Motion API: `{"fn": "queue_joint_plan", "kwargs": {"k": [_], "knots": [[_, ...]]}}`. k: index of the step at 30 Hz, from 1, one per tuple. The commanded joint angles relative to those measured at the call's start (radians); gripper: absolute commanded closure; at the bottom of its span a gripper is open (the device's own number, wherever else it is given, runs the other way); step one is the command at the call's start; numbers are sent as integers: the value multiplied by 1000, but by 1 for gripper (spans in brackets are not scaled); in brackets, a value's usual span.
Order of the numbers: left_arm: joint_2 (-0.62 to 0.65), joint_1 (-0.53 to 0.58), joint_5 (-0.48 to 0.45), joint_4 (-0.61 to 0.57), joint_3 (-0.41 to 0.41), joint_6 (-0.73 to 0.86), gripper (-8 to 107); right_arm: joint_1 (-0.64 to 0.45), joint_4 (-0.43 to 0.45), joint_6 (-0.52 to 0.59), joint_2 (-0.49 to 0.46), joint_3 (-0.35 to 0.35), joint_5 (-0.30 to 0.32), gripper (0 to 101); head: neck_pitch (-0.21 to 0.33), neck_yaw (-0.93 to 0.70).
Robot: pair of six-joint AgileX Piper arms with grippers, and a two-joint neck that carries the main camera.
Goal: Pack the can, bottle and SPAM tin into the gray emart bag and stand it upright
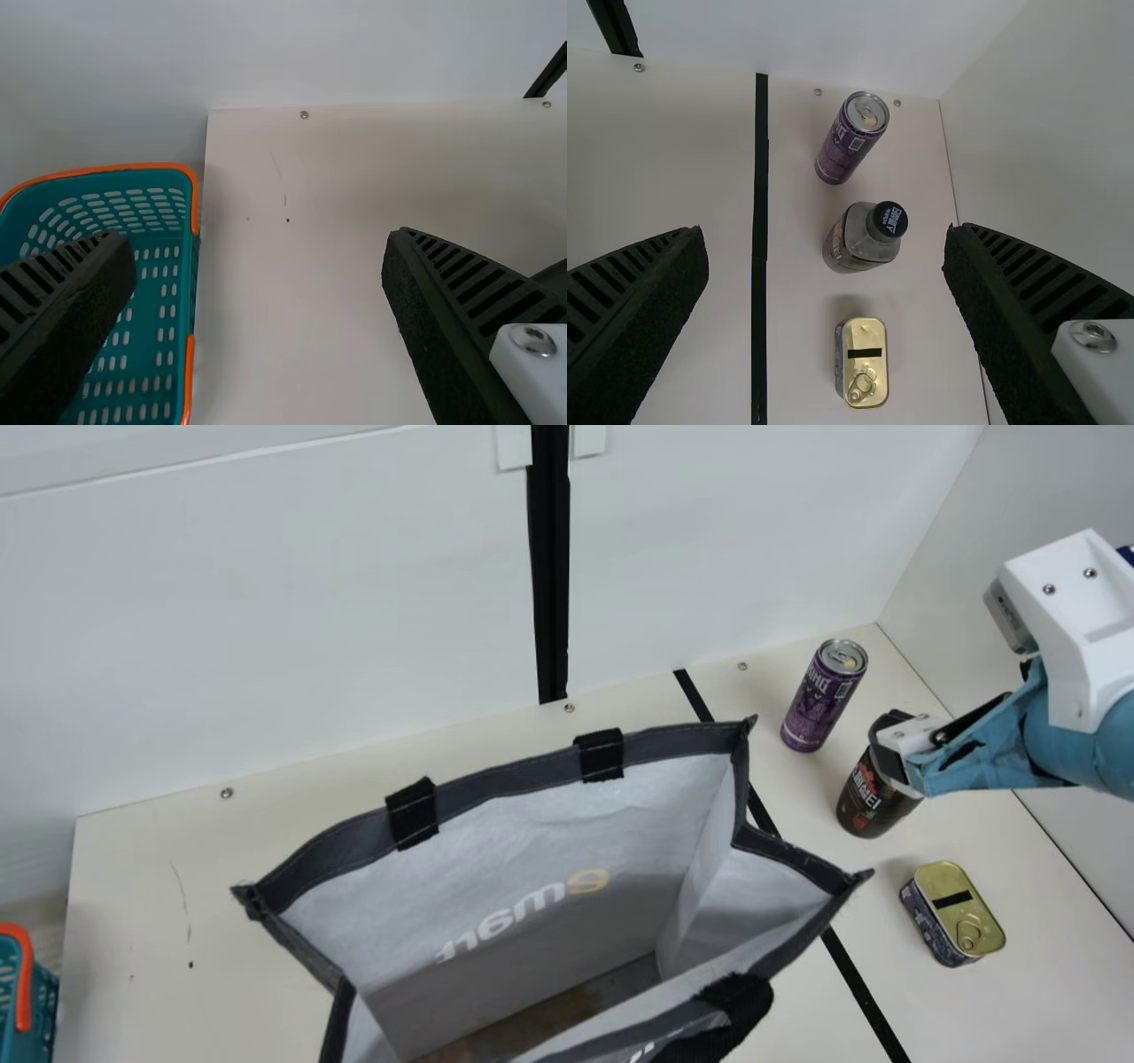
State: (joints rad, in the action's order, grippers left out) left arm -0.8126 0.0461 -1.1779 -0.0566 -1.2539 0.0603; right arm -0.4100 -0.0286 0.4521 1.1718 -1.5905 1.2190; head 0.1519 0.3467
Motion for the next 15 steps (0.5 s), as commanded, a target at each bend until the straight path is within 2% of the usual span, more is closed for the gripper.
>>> {"fn": "queue_joint_plan", "kwargs": {"k": [1, 15], "knots": [[-10, -2, 7, -6, -9, 11, 9, 0, 0, 0, 0, 0, 0, 6, 23, 2], [-105, 5, 57, -58, -104, 99, 9, 0, 0, 0, 0, 0, 0, 6, 23, 2]]}}
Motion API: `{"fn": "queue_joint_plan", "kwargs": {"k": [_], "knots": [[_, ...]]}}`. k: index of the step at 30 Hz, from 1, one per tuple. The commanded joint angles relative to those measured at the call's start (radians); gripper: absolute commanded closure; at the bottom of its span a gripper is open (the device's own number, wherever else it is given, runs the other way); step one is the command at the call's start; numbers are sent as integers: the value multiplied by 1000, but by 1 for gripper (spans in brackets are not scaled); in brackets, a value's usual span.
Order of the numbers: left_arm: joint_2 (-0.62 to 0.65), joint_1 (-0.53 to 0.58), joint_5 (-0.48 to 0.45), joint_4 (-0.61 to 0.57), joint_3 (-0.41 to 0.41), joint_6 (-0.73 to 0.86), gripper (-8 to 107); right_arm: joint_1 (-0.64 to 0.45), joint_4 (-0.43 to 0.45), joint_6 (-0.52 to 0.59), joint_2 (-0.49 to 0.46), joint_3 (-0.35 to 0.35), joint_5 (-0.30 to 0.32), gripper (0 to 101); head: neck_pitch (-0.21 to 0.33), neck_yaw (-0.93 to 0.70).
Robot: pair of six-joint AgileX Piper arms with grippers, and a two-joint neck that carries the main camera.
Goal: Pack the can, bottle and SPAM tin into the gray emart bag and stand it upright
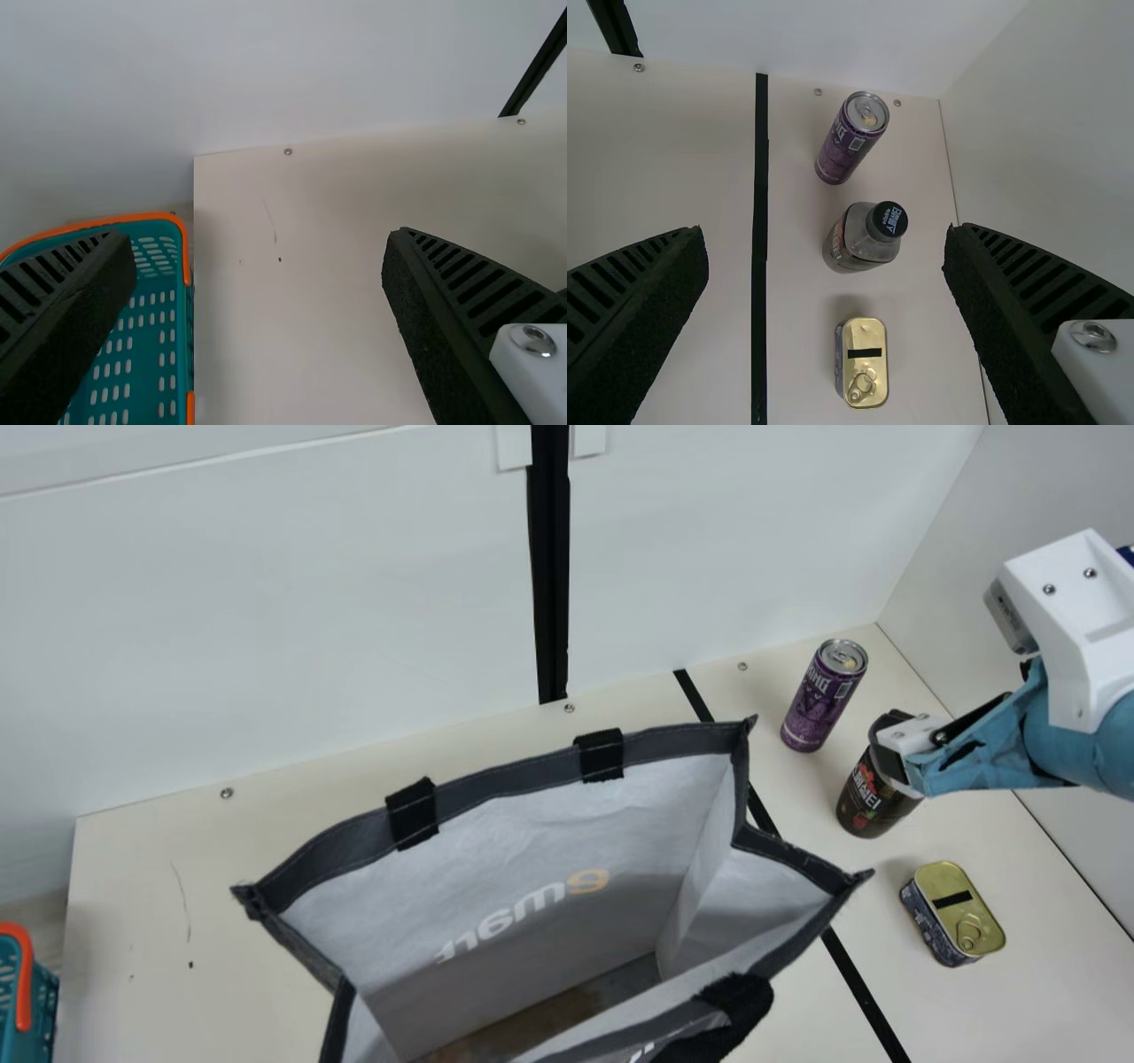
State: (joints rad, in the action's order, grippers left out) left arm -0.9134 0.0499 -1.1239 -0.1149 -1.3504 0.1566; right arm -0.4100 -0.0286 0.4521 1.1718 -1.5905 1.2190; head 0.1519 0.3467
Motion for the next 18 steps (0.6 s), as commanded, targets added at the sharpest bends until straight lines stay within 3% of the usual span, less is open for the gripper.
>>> {"fn": "queue_joint_plan", "kwargs": {"k": [1, 18], "knots": [[-12, 4, 6, -2, -15, 8, 9, 0, 0, 0, 0, 0, 0, 6, 23, 2], [-138, 124, 54, 64, -174, 3, 9, 0, 0, 0, 0, 0, 0, 6, 23, 2]]}}
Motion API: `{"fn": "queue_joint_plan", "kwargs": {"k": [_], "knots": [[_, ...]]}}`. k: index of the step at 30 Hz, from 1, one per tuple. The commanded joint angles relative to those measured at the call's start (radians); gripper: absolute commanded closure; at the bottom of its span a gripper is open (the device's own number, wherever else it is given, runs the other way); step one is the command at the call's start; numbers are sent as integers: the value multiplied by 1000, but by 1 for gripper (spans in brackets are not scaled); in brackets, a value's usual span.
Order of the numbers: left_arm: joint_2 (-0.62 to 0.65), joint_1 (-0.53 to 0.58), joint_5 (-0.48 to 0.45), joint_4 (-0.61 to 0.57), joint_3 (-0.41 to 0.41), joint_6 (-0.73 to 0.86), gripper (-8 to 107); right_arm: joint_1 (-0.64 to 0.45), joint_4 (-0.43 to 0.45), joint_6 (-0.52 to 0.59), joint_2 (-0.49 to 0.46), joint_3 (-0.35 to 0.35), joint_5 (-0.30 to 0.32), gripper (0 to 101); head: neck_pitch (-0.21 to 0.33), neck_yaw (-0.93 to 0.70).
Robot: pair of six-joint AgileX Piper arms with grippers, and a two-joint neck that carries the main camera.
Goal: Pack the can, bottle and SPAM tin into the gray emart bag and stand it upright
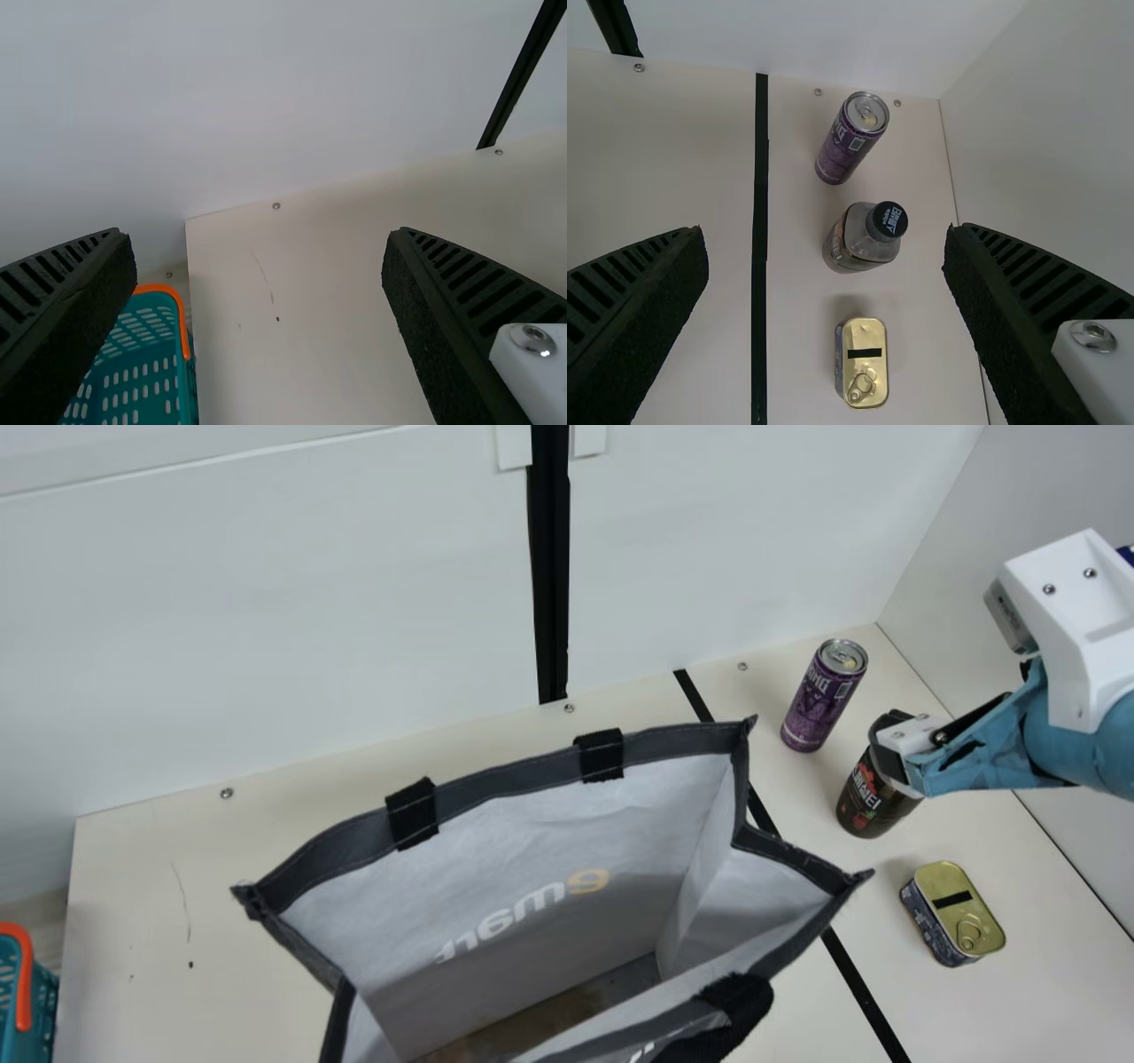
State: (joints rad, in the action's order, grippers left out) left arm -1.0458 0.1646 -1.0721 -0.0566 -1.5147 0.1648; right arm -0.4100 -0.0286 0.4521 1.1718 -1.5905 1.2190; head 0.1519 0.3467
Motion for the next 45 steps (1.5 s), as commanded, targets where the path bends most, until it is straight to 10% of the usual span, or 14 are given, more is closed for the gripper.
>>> {"fn": "queue_joint_plan", "kwargs": {"k": [1, 45], "knots": [[-11, 18, 4, 12, -17, -8, 9, 0, 0, 0, 0, 0, 0, 6, 23, 2], [-252, 417, -22, 37, -362, -37, 9, 0, 0, 0, 0, 0, 0, 6, 23, 2]]}}
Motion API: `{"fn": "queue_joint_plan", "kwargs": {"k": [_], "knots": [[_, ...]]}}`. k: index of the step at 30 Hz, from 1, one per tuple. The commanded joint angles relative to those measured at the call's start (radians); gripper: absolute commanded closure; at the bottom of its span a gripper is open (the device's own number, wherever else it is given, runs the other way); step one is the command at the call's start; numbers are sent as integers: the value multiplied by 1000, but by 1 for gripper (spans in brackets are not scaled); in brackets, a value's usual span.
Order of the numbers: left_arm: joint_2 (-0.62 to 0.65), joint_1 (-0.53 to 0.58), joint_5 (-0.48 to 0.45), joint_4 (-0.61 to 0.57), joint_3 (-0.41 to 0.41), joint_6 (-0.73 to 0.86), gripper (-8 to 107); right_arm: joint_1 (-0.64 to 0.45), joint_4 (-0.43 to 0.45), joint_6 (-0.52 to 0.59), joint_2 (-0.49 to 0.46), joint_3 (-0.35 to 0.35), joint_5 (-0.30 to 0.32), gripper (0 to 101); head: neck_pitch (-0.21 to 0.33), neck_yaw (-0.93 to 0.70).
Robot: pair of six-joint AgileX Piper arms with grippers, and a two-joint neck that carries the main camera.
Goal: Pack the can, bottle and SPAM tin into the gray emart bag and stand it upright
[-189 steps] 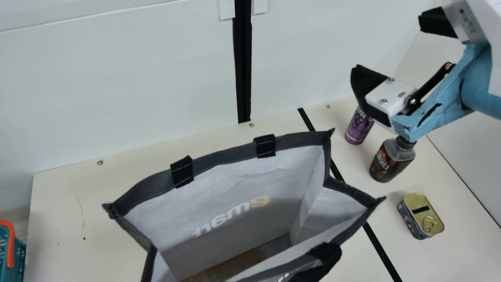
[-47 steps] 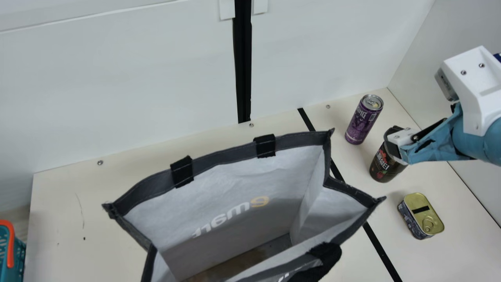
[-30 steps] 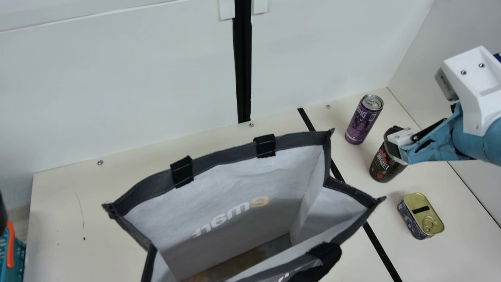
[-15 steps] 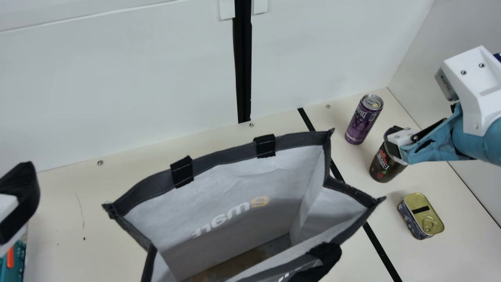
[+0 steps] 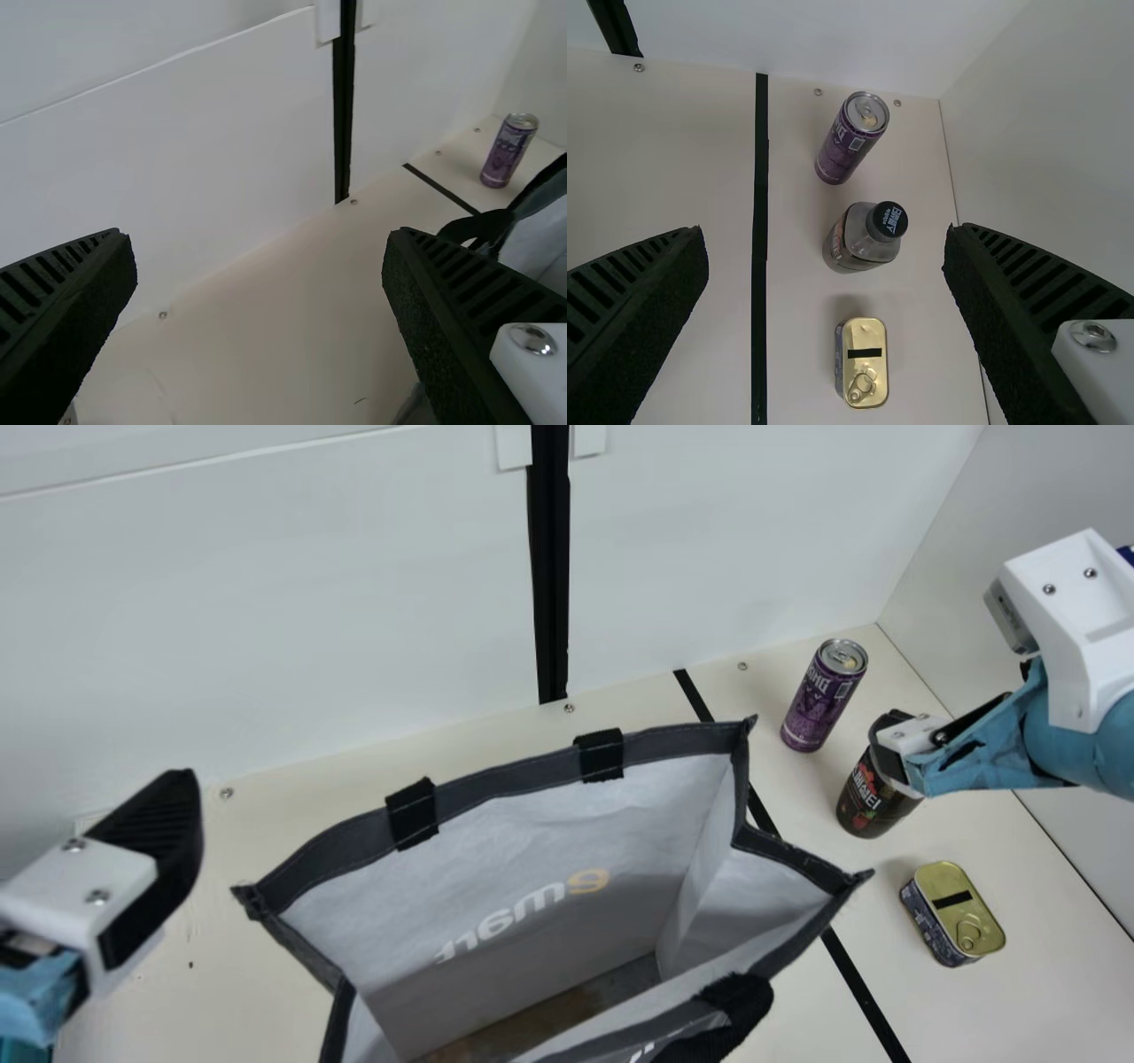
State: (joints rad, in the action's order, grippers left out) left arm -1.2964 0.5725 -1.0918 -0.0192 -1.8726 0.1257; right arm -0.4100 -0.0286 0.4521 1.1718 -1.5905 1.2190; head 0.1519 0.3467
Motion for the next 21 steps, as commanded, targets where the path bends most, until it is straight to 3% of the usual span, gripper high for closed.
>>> {"fn": "queue_joint_plan", "kwargs": {"k": [1, 21], "knots": [[-6, 20, -3, -1, -9, 2, 9, 0, 0, 0, 0, 0, 0, 6, 23, 2], [-125, 235, -42, -14, -141, -2, 9, 0, 0, 0, 0, 0, 0, 6, 23, 2]]}}
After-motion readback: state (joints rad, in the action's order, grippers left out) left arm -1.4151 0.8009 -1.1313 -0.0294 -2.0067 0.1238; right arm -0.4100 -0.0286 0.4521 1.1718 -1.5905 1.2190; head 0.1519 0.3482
